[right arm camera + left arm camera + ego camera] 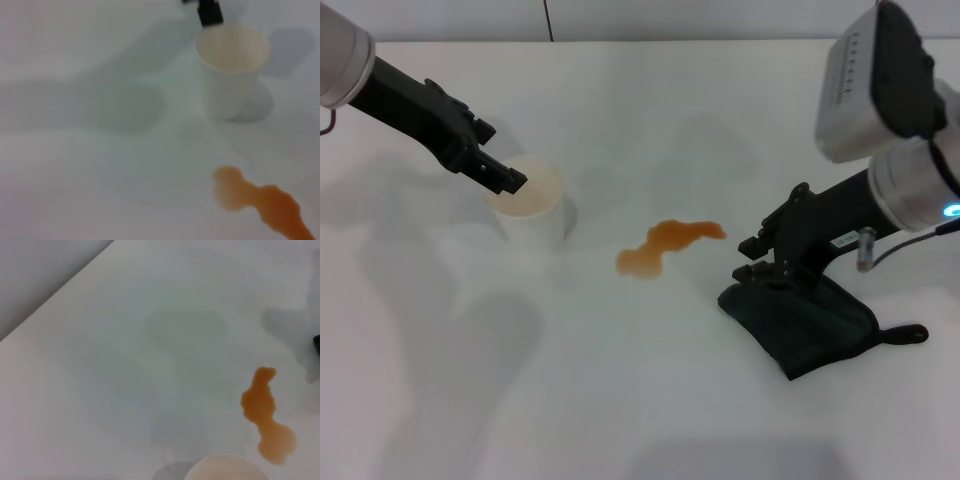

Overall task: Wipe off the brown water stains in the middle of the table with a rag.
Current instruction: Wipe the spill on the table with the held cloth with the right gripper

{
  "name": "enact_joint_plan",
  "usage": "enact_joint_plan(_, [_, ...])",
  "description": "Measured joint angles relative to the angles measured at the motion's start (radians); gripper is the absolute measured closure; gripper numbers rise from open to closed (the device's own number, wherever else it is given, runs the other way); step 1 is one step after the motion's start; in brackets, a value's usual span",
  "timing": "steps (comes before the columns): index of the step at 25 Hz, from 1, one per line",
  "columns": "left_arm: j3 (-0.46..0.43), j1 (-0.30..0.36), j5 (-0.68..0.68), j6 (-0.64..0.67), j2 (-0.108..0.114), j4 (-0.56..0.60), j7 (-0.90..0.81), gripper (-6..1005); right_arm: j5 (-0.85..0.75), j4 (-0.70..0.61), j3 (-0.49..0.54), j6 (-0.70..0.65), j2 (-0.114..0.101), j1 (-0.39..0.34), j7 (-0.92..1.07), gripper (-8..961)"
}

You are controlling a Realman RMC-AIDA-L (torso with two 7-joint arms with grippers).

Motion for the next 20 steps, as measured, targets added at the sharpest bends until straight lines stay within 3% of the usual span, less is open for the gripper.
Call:
enact_joint_plan(6, [0.0, -0.006, 0.011, -0.007, -0.001, 0.011, 0.0, 137, 0.009, 0.003, 0.027, -0.039, -0.002, -0.008, -0.011, 637])
enact_joint_plan(16, [0.0, -0.007, 0.024, -0.022, -0.001, 0.025, -0.002, 137, -0.073, 0.014, 0.024, -0.045, -0.003, -0.02, -0.011, 168])
enact_joint_plan(20, [0.0, -0.007, 0.026, -0.029, -0.001, 0.025, -0.004, 137, -0.093, 0.019, 0.024, -0.046, -0.003, -0.028, -0.011, 138])
